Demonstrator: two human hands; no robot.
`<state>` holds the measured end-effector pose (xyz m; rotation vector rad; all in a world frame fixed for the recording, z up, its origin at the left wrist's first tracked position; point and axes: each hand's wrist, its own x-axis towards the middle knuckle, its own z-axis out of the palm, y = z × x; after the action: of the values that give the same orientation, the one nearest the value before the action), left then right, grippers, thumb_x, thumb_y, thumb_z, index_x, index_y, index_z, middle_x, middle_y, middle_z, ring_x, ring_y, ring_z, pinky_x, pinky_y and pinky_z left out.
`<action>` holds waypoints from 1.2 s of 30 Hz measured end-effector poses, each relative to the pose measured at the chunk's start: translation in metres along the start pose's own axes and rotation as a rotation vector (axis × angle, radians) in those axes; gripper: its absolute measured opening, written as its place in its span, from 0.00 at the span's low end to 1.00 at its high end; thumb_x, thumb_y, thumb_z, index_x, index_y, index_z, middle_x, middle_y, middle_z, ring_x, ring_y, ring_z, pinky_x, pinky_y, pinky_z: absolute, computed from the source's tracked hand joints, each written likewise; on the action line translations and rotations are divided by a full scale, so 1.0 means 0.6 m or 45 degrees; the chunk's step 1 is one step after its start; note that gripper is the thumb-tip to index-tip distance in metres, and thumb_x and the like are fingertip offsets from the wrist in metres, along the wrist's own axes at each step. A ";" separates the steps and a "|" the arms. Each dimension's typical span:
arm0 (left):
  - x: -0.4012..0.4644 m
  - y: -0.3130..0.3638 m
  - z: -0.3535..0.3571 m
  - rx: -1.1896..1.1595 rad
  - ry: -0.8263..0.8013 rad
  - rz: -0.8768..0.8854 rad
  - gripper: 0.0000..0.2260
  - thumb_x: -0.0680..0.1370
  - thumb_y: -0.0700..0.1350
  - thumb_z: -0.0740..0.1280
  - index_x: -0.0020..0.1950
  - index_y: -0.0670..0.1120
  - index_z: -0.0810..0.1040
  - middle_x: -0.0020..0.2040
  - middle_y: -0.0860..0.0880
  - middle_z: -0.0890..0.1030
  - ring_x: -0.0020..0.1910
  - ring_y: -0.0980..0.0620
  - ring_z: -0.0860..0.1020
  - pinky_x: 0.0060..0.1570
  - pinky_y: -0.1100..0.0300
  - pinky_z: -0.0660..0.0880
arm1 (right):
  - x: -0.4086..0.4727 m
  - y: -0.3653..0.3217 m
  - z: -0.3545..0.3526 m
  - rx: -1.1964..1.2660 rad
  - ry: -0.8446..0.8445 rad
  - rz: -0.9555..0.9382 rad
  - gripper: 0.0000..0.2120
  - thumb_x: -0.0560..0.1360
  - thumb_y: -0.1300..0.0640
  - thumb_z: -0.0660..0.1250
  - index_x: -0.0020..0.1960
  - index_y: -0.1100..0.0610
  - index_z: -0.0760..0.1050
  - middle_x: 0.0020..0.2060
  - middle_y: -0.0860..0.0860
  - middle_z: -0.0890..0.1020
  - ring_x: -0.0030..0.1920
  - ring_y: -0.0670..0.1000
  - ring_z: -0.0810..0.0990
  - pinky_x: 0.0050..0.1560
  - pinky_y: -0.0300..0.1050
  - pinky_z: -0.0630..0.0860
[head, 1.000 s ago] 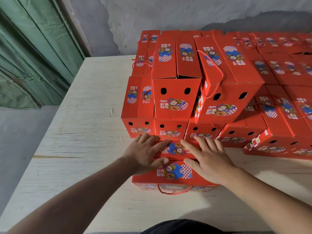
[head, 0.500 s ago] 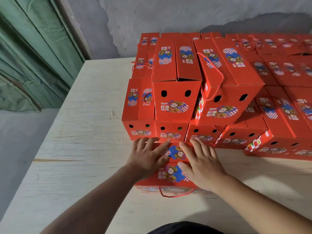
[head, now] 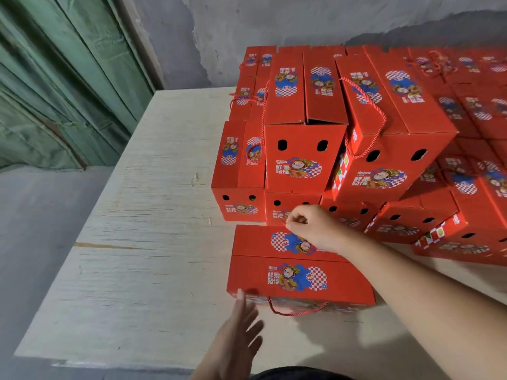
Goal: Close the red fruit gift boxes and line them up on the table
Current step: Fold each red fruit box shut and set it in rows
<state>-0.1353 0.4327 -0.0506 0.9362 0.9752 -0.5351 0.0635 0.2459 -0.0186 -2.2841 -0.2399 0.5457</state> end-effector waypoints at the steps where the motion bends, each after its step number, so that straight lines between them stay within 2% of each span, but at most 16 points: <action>1: 0.001 0.000 0.006 0.034 -0.098 0.018 0.42 0.66 0.70 0.69 0.74 0.47 0.74 0.71 0.48 0.78 0.66 0.46 0.78 0.63 0.53 0.72 | -0.007 -0.003 0.008 0.017 0.052 -0.068 0.07 0.80 0.55 0.68 0.45 0.45 0.78 0.41 0.48 0.81 0.41 0.56 0.82 0.43 0.58 0.80; 5: -0.019 0.011 0.036 0.058 -0.316 -0.059 0.24 0.72 0.58 0.76 0.63 0.47 0.82 0.60 0.44 0.85 0.39 0.51 0.83 0.45 0.54 0.81 | -0.052 -0.012 0.031 0.074 0.182 -0.280 0.15 0.76 0.70 0.66 0.49 0.50 0.80 0.46 0.51 0.79 0.46 0.54 0.79 0.51 0.58 0.77; 8: -0.047 0.029 0.074 0.078 -0.400 -0.175 0.17 0.76 0.56 0.74 0.53 0.43 0.84 0.51 0.45 0.85 0.30 0.52 0.76 0.37 0.57 0.78 | -0.113 -0.020 0.024 0.226 0.087 -0.277 0.15 0.76 0.66 0.65 0.51 0.46 0.80 0.45 0.53 0.80 0.44 0.55 0.78 0.51 0.57 0.76; 11: -0.082 0.045 0.104 -0.024 -0.425 -0.176 0.21 0.78 0.58 0.67 0.54 0.40 0.81 0.47 0.44 0.83 0.32 0.51 0.74 0.40 0.57 0.73 | -0.180 -0.023 0.010 0.365 -0.262 -0.209 0.14 0.79 0.53 0.65 0.62 0.40 0.77 0.45 0.52 0.80 0.42 0.46 0.79 0.51 0.50 0.78; 13: -0.116 0.057 0.124 0.012 -0.443 -0.087 0.22 0.78 0.60 0.64 0.56 0.42 0.80 0.43 0.47 0.81 0.37 0.50 0.75 0.43 0.56 0.69 | -0.211 -0.025 0.010 0.271 -0.449 -0.184 0.22 0.78 0.48 0.66 0.71 0.37 0.71 0.50 0.48 0.80 0.47 0.42 0.79 0.57 0.47 0.77; 16: -0.164 0.061 0.145 0.079 -0.433 0.172 0.26 0.71 0.64 0.68 0.58 0.46 0.83 0.44 0.49 0.79 0.46 0.50 0.75 0.49 0.53 0.66 | -0.220 -0.046 -0.017 0.272 -0.310 -0.241 0.28 0.78 0.50 0.68 0.74 0.32 0.66 0.49 0.40 0.78 0.49 0.40 0.79 0.58 0.39 0.76; 18: -0.195 0.088 0.158 0.044 -0.439 0.398 0.26 0.65 0.64 0.72 0.58 0.53 0.86 0.47 0.53 0.81 0.50 0.51 0.75 0.50 0.52 0.64 | -0.212 -0.051 -0.044 0.130 -0.216 -0.265 0.32 0.77 0.44 0.69 0.73 0.23 0.57 0.52 0.38 0.78 0.50 0.39 0.80 0.52 0.36 0.76; 20: -0.203 0.124 0.192 0.169 -0.538 0.452 0.25 0.72 0.64 0.70 0.65 0.53 0.83 0.54 0.55 0.84 0.55 0.52 0.78 0.53 0.50 0.67 | -0.206 -0.060 -0.037 0.121 -0.312 -0.169 0.32 0.78 0.42 0.69 0.69 0.19 0.53 0.51 0.35 0.77 0.52 0.36 0.80 0.53 0.34 0.74; 21: -0.200 0.127 0.173 0.164 -0.672 0.550 0.24 0.81 0.59 0.65 0.72 0.47 0.78 0.63 0.50 0.83 0.63 0.49 0.78 0.58 0.47 0.69 | -0.203 -0.061 -0.020 0.153 -0.341 -0.153 0.27 0.79 0.45 0.69 0.67 0.23 0.59 0.48 0.35 0.77 0.54 0.37 0.80 0.54 0.37 0.74; 22: -0.183 0.119 0.154 -0.007 -0.637 0.636 0.22 0.86 0.51 0.59 0.76 0.40 0.72 0.71 0.43 0.77 0.70 0.45 0.74 0.64 0.46 0.69 | -0.201 -0.061 -0.002 0.160 -0.310 -0.151 0.19 0.80 0.50 0.69 0.65 0.32 0.68 0.47 0.37 0.77 0.57 0.43 0.80 0.54 0.42 0.73; 24: -0.173 0.121 0.159 0.287 -0.520 0.794 0.24 0.84 0.53 0.63 0.75 0.39 0.72 0.72 0.41 0.76 0.70 0.45 0.75 0.63 0.53 0.74 | -0.193 -0.078 -0.012 0.192 -0.159 -0.114 0.09 0.79 0.55 0.69 0.59 0.47 0.77 0.49 0.44 0.82 0.59 0.52 0.82 0.55 0.48 0.76; 25: -0.179 0.131 0.160 0.555 -0.470 0.956 0.29 0.77 0.59 0.68 0.70 0.42 0.77 0.66 0.46 0.80 0.63 0.51 0.79 0.58 0.57 0.77 | -0.191 -0.089 -0.036 0.286 -0.107 -0.144 0.08 0.78 0.55 0.70 0.56 0.47 0.79 0.48 0.45 0.85 0.54 0.50 0.84 0.54 0.48 0.79; 26: -0.185 0.138 0.155 0.571 -0.309 1.094 0.30 0.71 0.62 0.68 0.67 0.45 0.80 0.60 0.50 0.82 0.57 0.56 0.80 0.56 0.60 0.77 | -0.189 -0.106 -0.066 0.434 -0.085 -0.193 0.07 0.76 0.53 0.72 0.54 0.45 0.80 0.45 0.47 0.85 0.48 0.49 0.84 0.52 0.46 0.79; 30: -0.151 0.186 0.077 0.418 0.138 1.475 0.15 0.77 0.55 0.66 0.63 0.58 0.79 0.51 0.54 0.84 0.48 0.61 0.81 0.46 0.69 0.75 | -0.200 -0.148 -0.157 0.849 0.089 -0.335 0.15 0.68 0.43 0.76 0.50 0.46 0.77 0.32 0.50 0.77 0.37 0.48 0.76 0.48 0.50 0.67; 33: -0.103 0.183 0.025 0.448 0.246 1.353 0.12 0.76 0.57 0.64 0.58 0.61 0.81 0.52 0.59 0.84 0.51 0.60 0.81 0.47 0.61 0.73 | -0.215 -0.159 -0.179 1.050 0.075 -0.460 0.13 0.72 0.46 0.74 0.54 0.48 0.78 0.33 0.49 0.72 0.35 0.49 0.71 0.42 0.46 0.69; 36: -0.056 0.137 0.001 0.535 0.145 1.069 0.11 0.77 0.60 0.65 0.57 0.62 0.82 0.53 0.59 0.85 0.52 0.59 0.83 0.50 0.57 0.74 | -0.233 -0.160 -0.177 0.862 -0.038 -0.411 0.15 0.73 0.44 0.72 0.57 0.48 0.80 0.35 0.49 0.76 0.36 0.51 0.73 0.39 0.45 0.72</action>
<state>-0.0896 0.4741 0.0135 1.6469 0.4885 0.0395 -0.0134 0.1978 0.1599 -1.5445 -0.3663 0.4100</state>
